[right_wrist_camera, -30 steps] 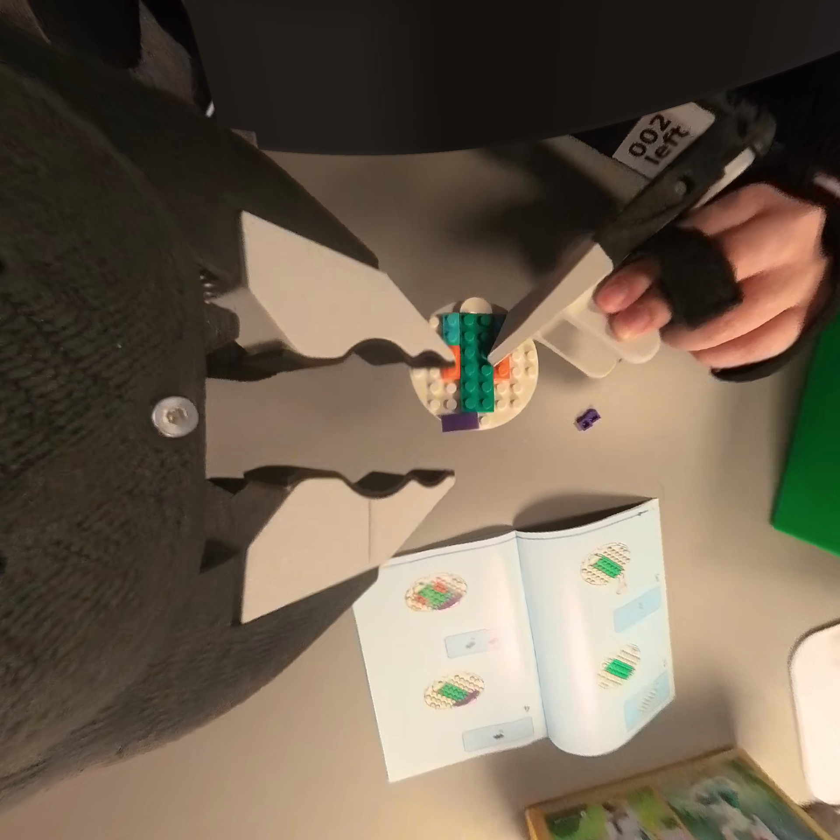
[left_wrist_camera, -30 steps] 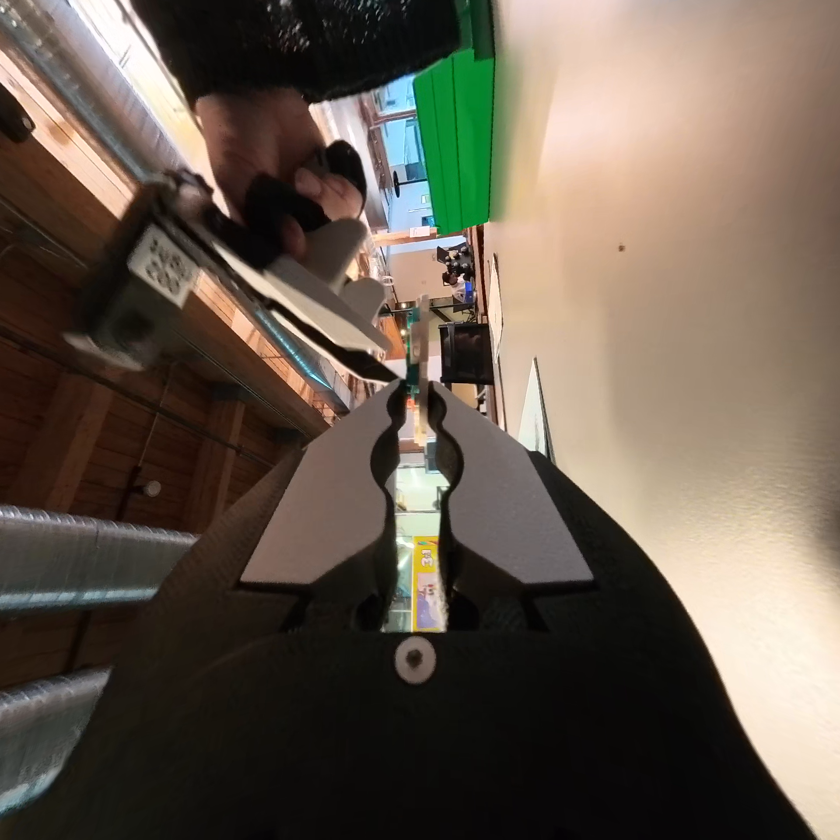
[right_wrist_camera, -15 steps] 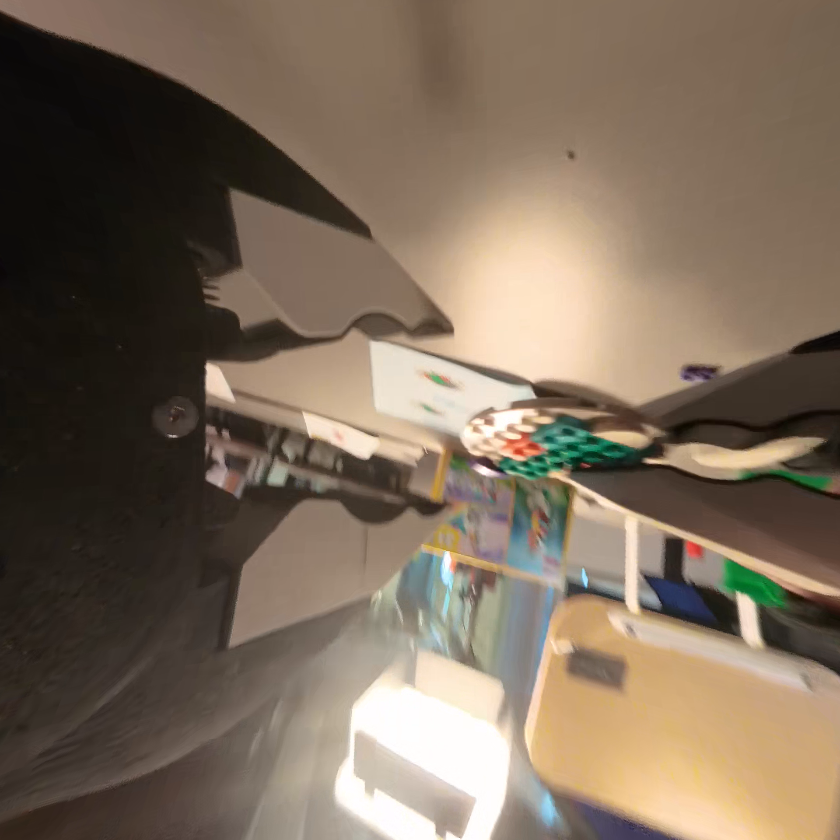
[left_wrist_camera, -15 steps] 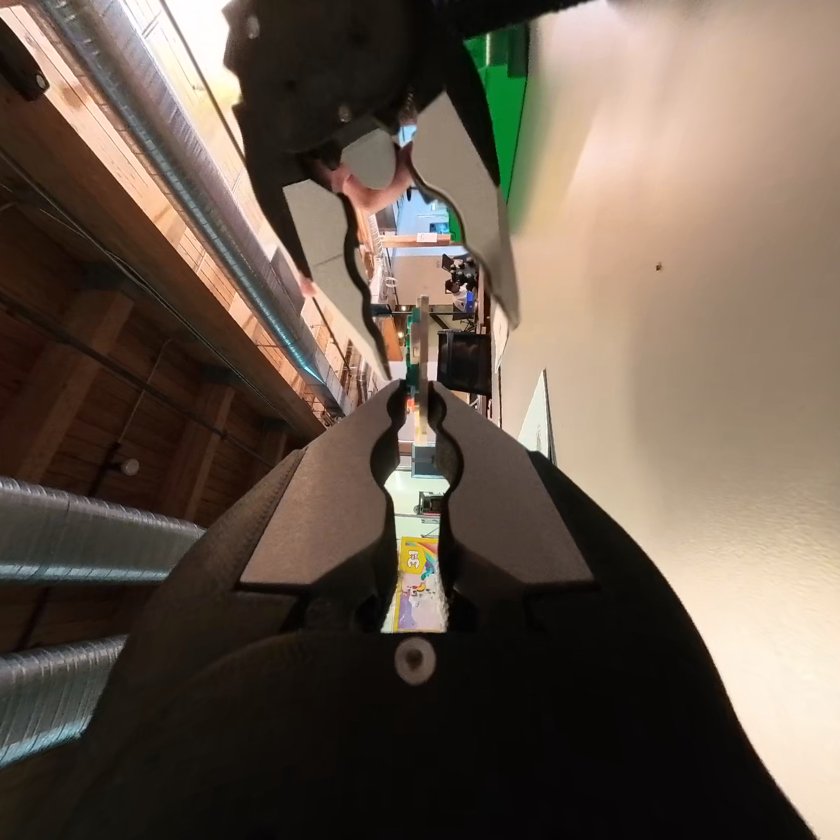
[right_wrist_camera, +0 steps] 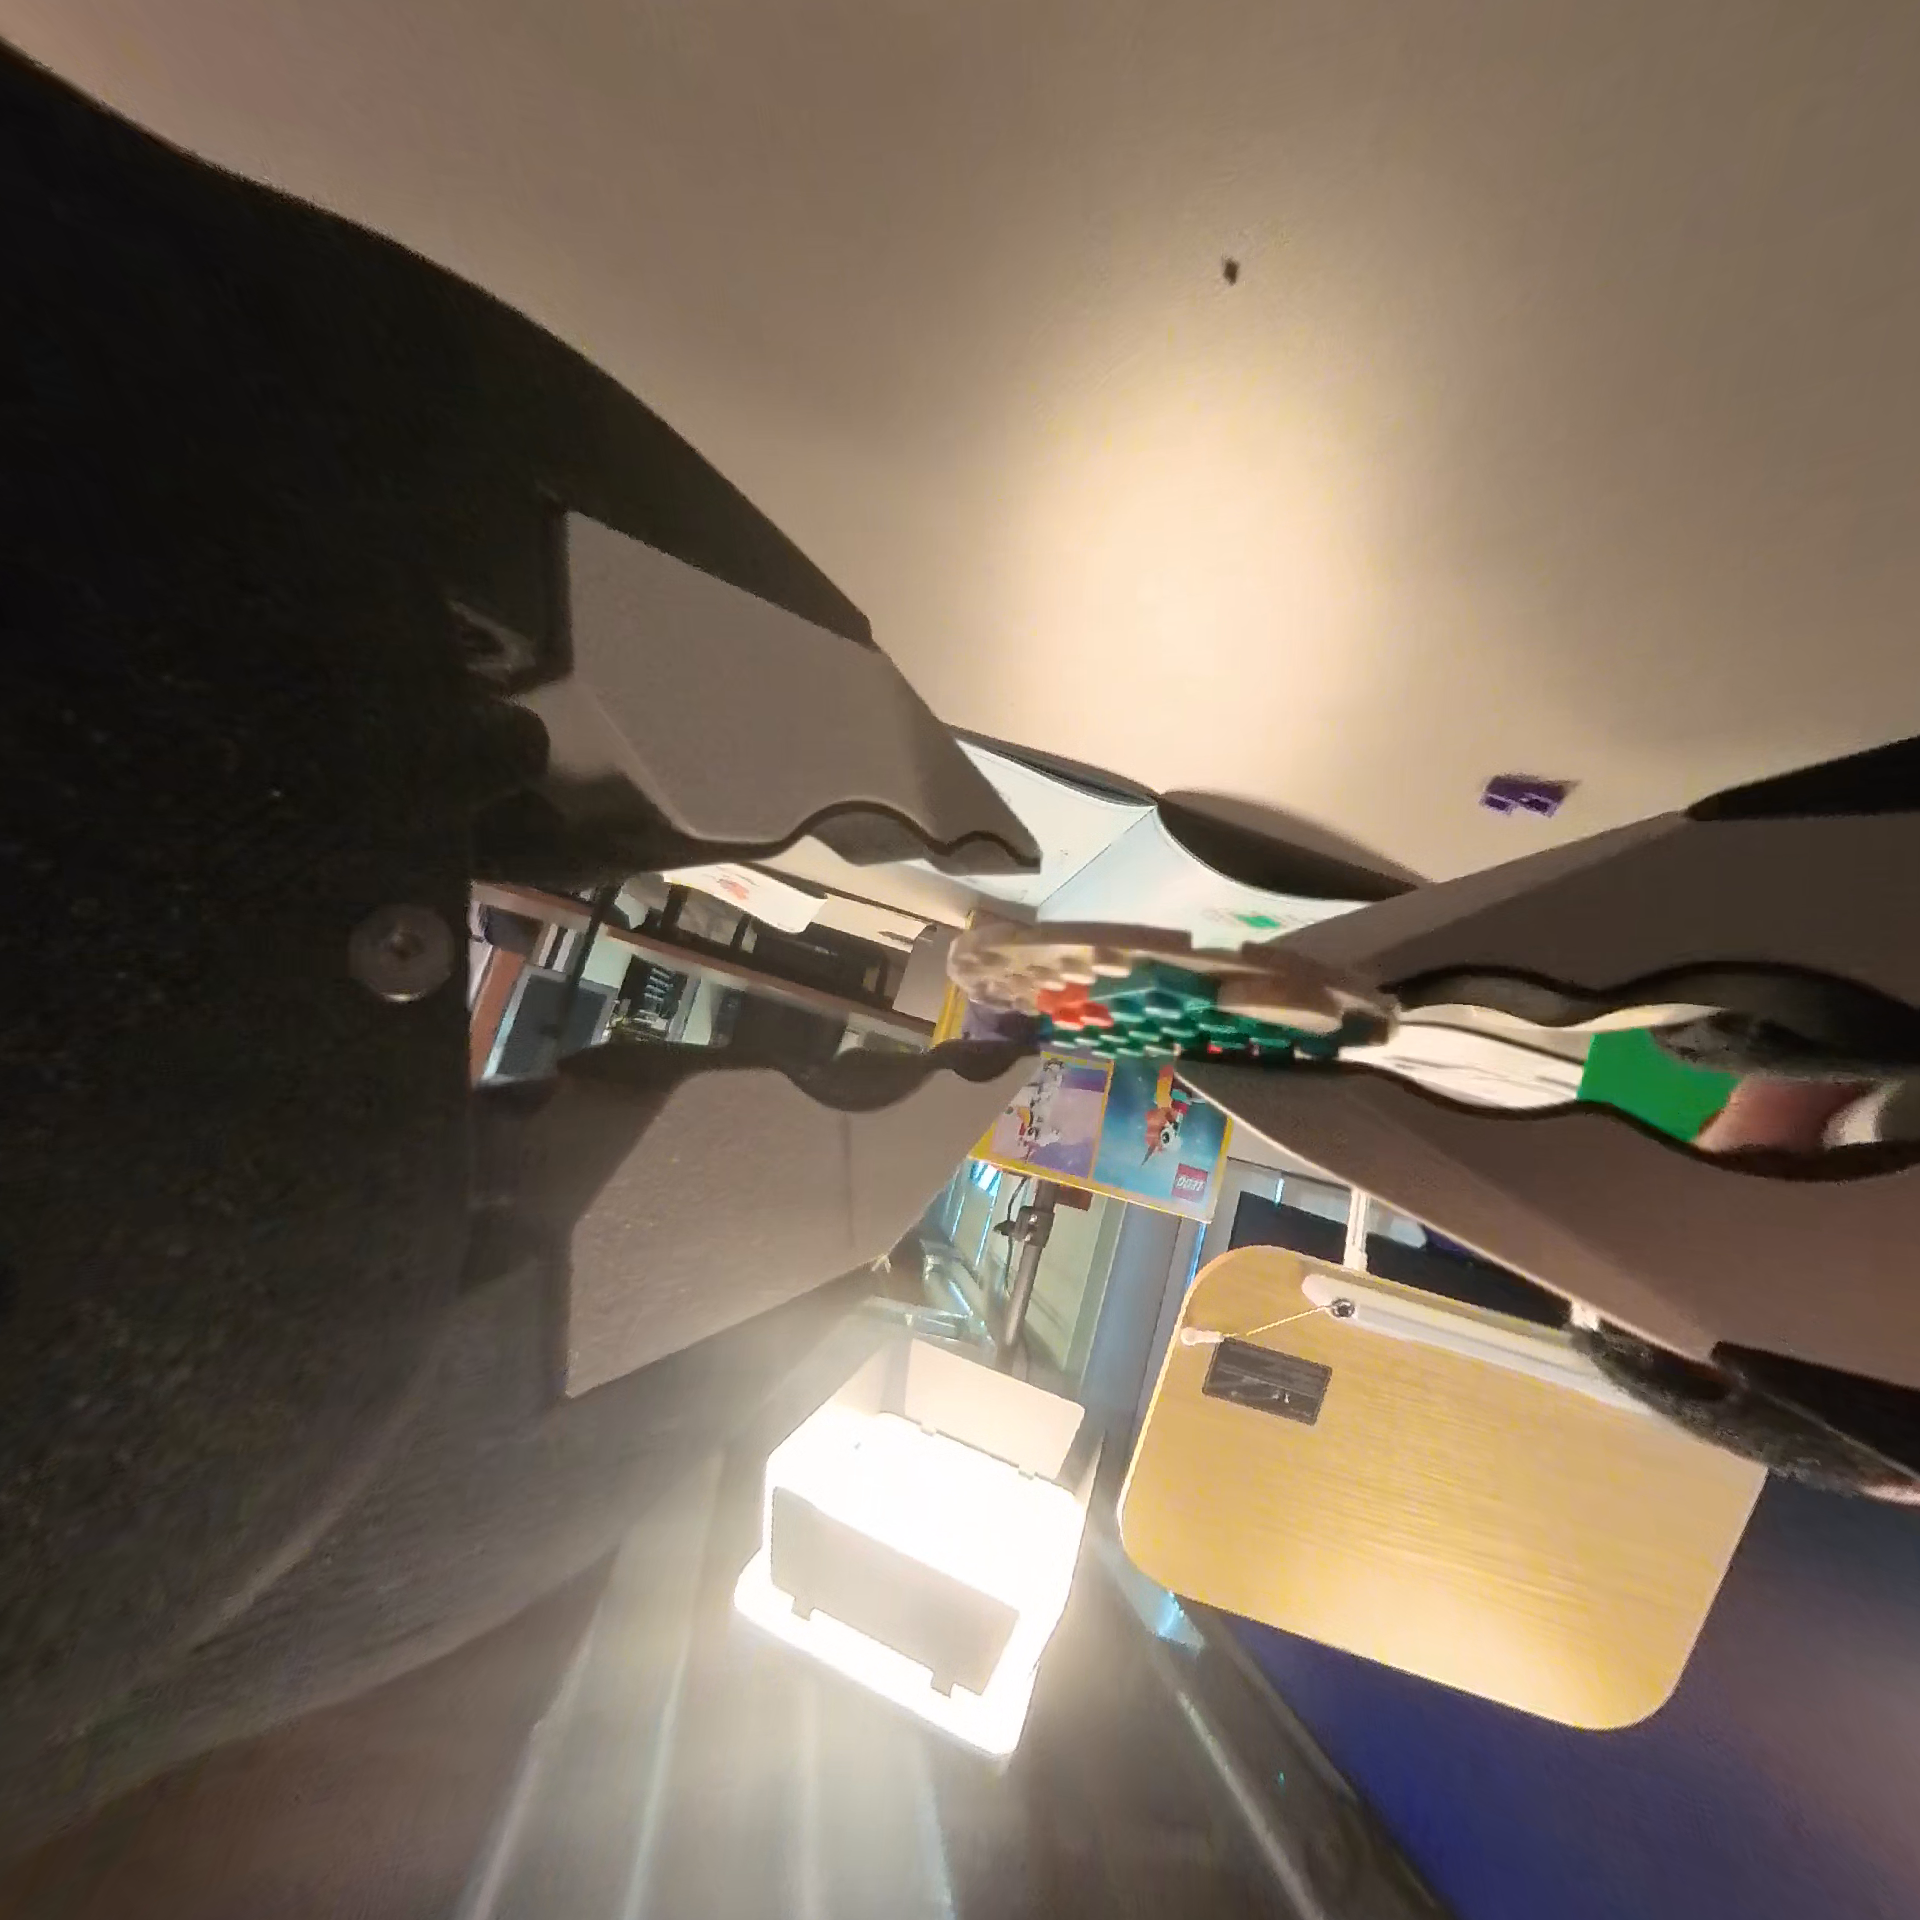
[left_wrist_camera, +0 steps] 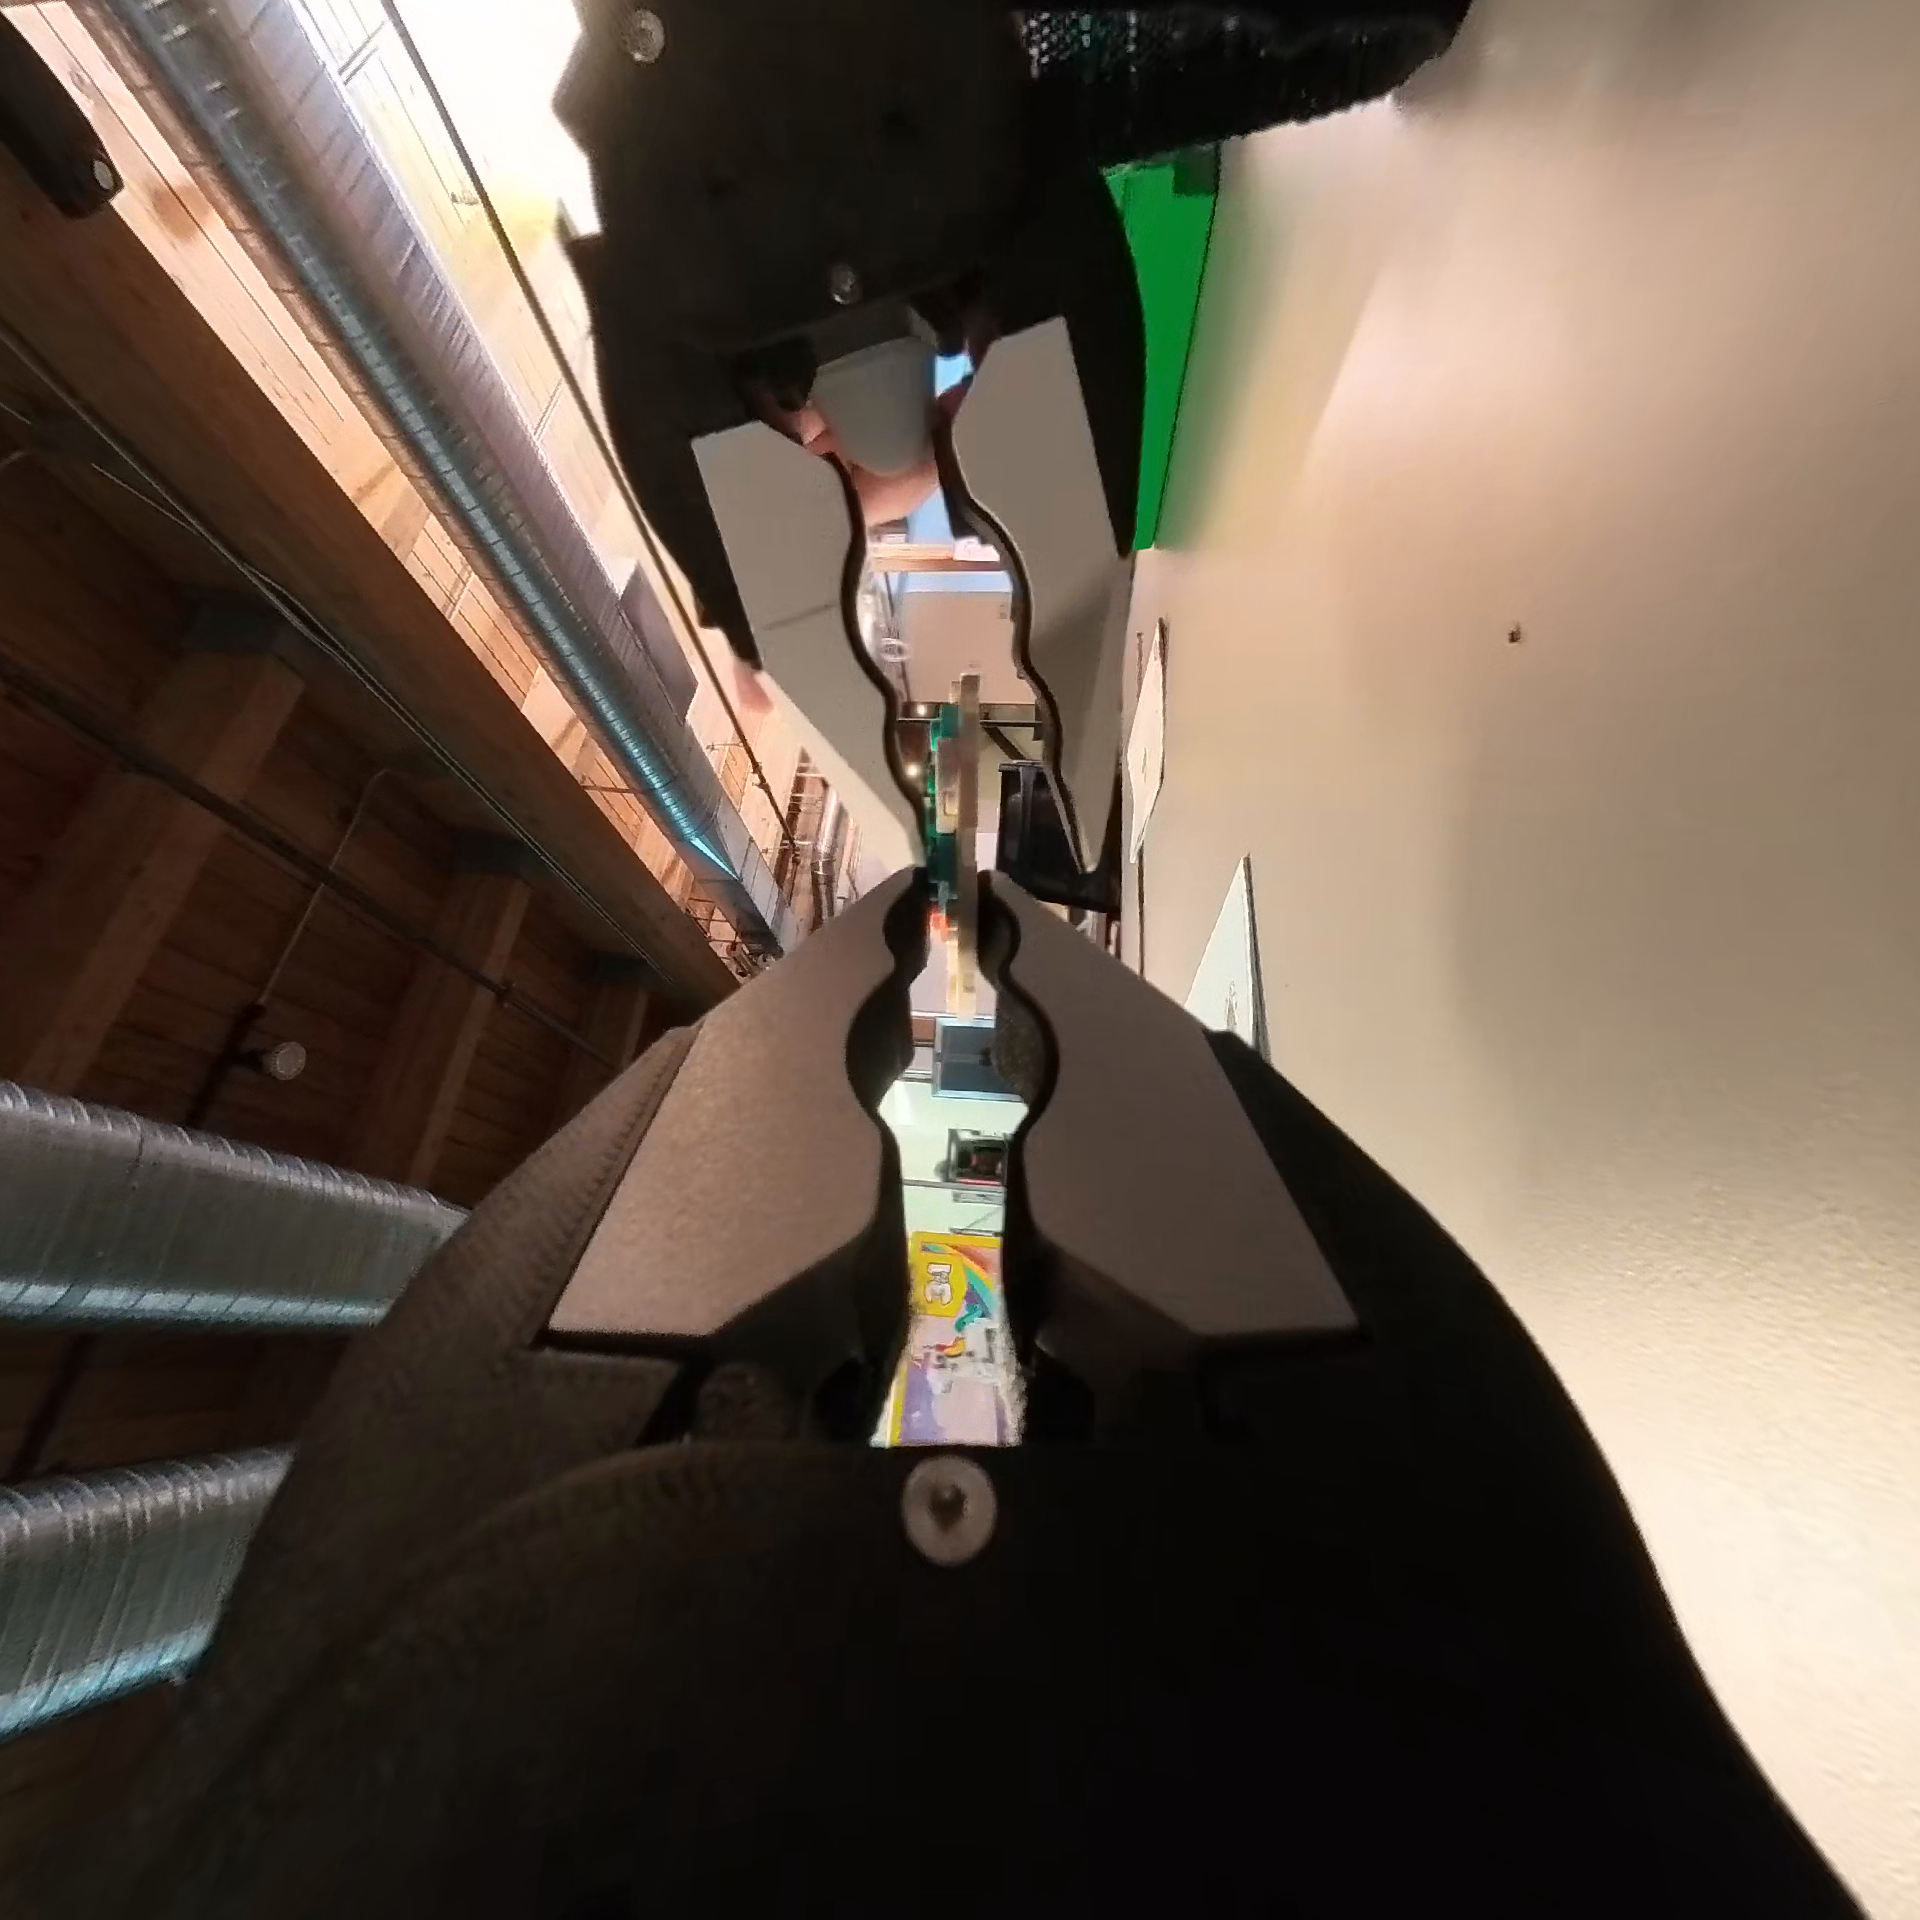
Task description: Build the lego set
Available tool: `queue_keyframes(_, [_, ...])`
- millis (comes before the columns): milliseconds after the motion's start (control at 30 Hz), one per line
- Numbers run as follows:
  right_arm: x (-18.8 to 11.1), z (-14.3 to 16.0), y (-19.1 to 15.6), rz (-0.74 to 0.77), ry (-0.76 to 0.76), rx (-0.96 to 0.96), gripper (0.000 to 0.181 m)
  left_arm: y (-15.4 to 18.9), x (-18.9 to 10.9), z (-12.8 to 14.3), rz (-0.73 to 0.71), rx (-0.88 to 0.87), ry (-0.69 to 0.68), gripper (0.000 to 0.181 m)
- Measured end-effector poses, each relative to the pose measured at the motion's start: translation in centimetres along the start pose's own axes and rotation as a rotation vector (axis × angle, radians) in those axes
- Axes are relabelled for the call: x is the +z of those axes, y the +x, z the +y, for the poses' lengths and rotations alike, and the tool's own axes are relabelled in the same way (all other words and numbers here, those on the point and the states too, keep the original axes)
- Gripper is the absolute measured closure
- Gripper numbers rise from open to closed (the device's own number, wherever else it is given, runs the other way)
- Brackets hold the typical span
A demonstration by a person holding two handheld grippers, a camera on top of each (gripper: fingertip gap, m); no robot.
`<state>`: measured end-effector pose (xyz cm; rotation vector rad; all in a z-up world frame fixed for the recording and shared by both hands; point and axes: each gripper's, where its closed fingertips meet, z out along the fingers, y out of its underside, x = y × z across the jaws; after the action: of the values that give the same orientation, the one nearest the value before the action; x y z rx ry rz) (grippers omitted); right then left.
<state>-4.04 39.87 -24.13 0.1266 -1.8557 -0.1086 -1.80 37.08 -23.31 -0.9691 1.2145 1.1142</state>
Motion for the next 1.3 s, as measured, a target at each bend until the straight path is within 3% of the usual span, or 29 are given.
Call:
queue_keyframes(367, [-0.2,-0.1,0.7,0.035,-0.003,0.012,0.174,0.1,0.0,-0.3,0.013,-0.044,0.012,0.174])
queue_keyframes(633, [-0.3,-0.1,0.4,-0.04,-0.054,-0.027,0.175,0.2,-0.1,-0.5,0.04,-0.109,0.031,0.174])
queue_keyframes(933, [-1.0,-1.4,0.6,-0.252,0.088,0.442,0.173,-1.5,-0.7,-0.7,0.079,-0.393,0.141,0.174])
queue_keyframes(1100, [-1.2,-1.6,0.7,-0.29,0.105,0.489,0.174,-1.8,-0.9,-0.8,0.099,-0.48,0.171,0.174])
queue_keyframes(1300, [-1.1,-1.8,0.7,-0.247,0.09,0.417,0.174,-1.8,-1.1,-0.8,0.135,-0.518,0.189,0.174])
